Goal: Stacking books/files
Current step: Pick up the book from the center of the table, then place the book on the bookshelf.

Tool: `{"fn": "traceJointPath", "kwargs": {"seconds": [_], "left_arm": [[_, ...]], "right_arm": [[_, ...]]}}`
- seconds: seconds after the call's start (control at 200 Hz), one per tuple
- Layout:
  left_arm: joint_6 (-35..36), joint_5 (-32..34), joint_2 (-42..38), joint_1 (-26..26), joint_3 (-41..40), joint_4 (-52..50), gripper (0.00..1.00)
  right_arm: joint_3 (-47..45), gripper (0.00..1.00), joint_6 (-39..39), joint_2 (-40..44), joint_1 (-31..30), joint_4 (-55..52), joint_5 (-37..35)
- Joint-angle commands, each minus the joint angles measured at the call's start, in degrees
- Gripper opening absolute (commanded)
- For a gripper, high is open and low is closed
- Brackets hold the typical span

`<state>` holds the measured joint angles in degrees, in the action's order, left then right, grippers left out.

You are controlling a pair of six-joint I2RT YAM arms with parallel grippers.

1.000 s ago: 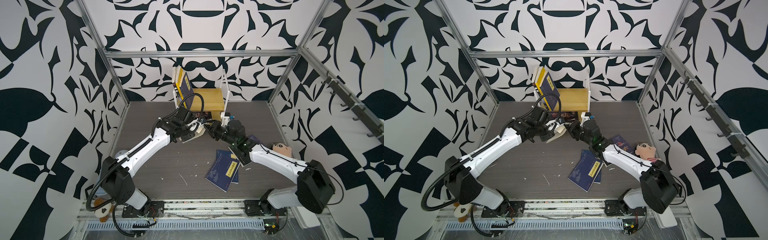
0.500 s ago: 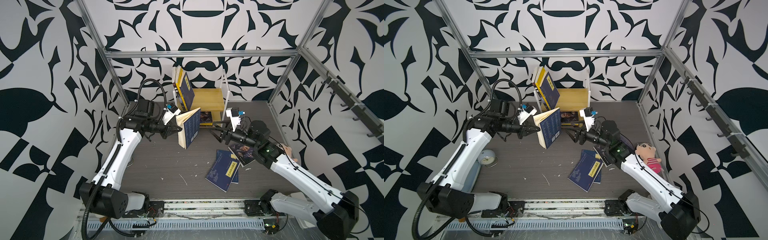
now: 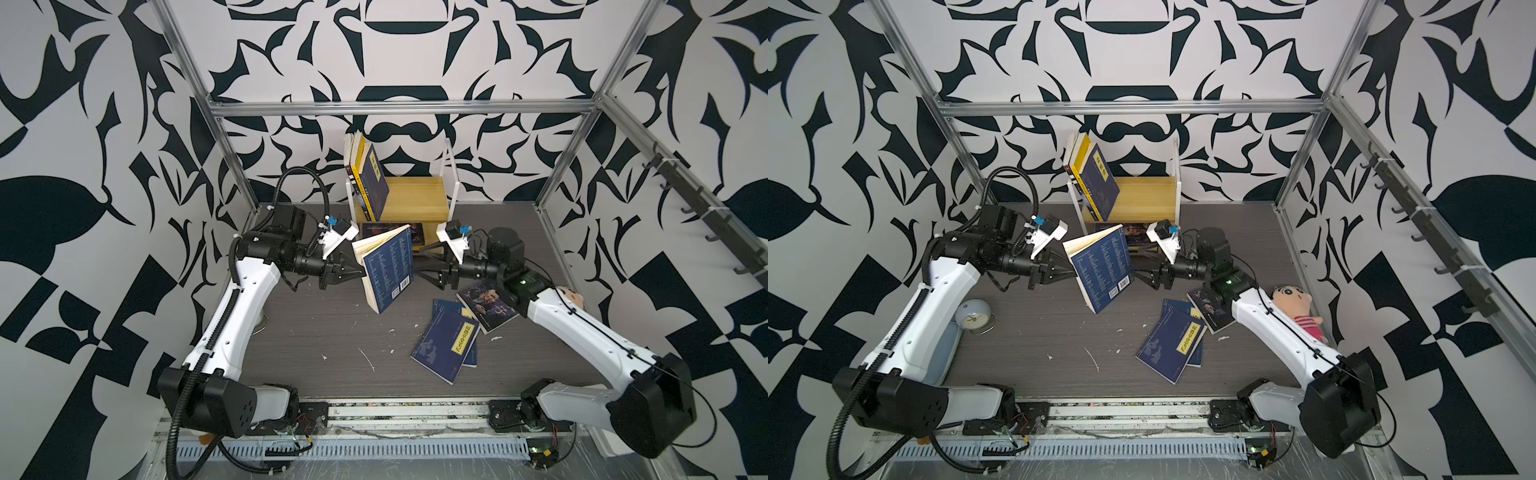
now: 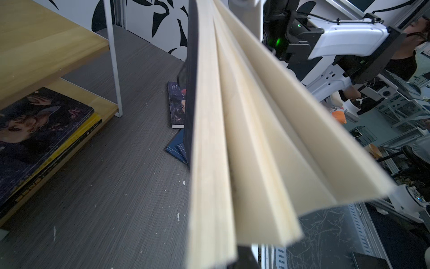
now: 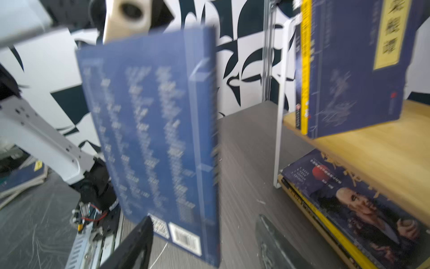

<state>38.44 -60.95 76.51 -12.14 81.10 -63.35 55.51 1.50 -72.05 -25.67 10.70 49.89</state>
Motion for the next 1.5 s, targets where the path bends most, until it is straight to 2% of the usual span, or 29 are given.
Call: {"fn": "traceJointPath", "kwargs": {"seconds": [0.0, 0.085, 0.24, 0.37, 0.405, 0.44, 0.455, 0.485, 0.56, 0.61, 0.63, 0.65, 0.665, 0.685, 0.765, 0.855, 0.935, 1.055, 1.185, 1.26, 1.37, 1.49], "left_arm": [[3.53, -3.61, 0.04, -0.51, 1.11, -4.13, 0.0], [3.66, -3.83, 0.2, -0.49, 1.34, -4.11, 0.0], [4.31, -4.17, 0.27, -0.51, 1.96, -4.59, 0.0], [4.76, -4.18, 0.24, -0.51, 1.93, -4.66, 0.0], [5.01, -3.9, 0.13, -0.51, 1.88, -4.65, 0.0], [5.3, -3.41, 0.05, -0.51, 1.91, -4.59, 0.0], [5.31, -3.13, -0.02, -0.45, 1.9, -4.59, 0.0], [5.33, -2.49, -0.19, -0.36, 2.0, -4.26, 0.12], [4.98, -0.12, -0.86, 0.66, 1.97, -3.17, 0.44], [1.64, 3.46, -1.77, 1.84, 1.4, -0.24, 0.59], [-0.32, 5.37, -2.22, 2.48, 0.98, 1.9, 0.73], [-1.94, 7.21, -2.55, 3.17, 0.61, 3.43, 0.82], [-3.03, 8.73, -2.89, 3.7, 0.37, 4.46, 0.96], [-4.3, 11.18, -3.02, 4.28, -0.04, 5.92, 1.0], [-7.81, 20.58, -5.26, 6.62, -1.64, 10.28, 1.0], [-12.28, 30.48, -6.34, 8.27, -3.91, 15.23, 1.0], [-18.21, 38.15, -7.04, 10.05, -6.82, 21.07, 1.0], [-22.99, 44.0, -7.49, 11.95, -10.56, 26.32, 1.0], [-27.62, 47.05, -7.27, 14.67, -13.3, 30.4, 1.0], [-30.91, 46.6, -7.64, 16.42, -14.73, 32.77, 1.0], [-35.41, 45.5, -8.2, 19.08, -15.83, 34.95, 1.0], [-36.29, 44.71, -8.8, 20.47, -16.42, 35.64, 1.0]], "right_arm": [[5.61, 0.71, 2.94, -2.21, 0.44, 5.36, 10.89], [6.98, 0.7, 7.64, -4.99, 0.42, 9.26, 15.31], [6.47, 0.67, 17.09, -9.14, 0.03, 22.37, 17.94], [8.22, 0.55, 18.83, -11.56, -1.55, 23.76, 19.49], [8.67, 0.46, 18.82, -11.99, -1.79, 23.57, 20.13], [8.99, 0.3, 19.1, -12.3, -1.84, 23.44, 20.85], [9.12, 0.19, 19.18, -12.43, -1.83, 23.58, 21.4], [9.2, 0.0, 19.06, -12.52, -1.76, 23.78, 22.29], [8.76, 0.0, 18.98, -12.12, -0.94, 23.69, 21.53], [8.21, 0.0, 18.92, -11.41, -0.17, 23.57, 20.36], [7.95, 0.0, 18.72, -10.94, 0.26, 23.43, 19.72], [7.59, 0.0, 18.37, -10.45, 0.7, 23.07, 18.71], [7.41, 0.0, 18.04, -10.04, 1.05, 22.64, 17.87], [7.12, 0.0, 17.4, -9.46, 1.49, 21.79, 16.44], [6.94, 0.0, 12.31, -6.52, 2.45, 14.46, 9.95], [7.07, 0.0, 8.13, -3.09, 2.47, 8.39, -0.96], [6.89, 0.0, 9.58, -0.93, 2.26, 7.72, -14.66], [7.61, 0.0, 6.95, 1.41, -1.65, 7.15, -35.79], [11.11, 0.0, -4.26, -0.06, -10.68, 9.56, -57.98], [12.78, 0.0, -6.63, -3.16, -13.74, 15.25, -69.24], [16.53, 0.0, -7.58, -9.55, -15.25, 21.48, -79.82], [20.54, 0.0, -9.33, -16.52, -15.59, 27.47, -85.5]]}}
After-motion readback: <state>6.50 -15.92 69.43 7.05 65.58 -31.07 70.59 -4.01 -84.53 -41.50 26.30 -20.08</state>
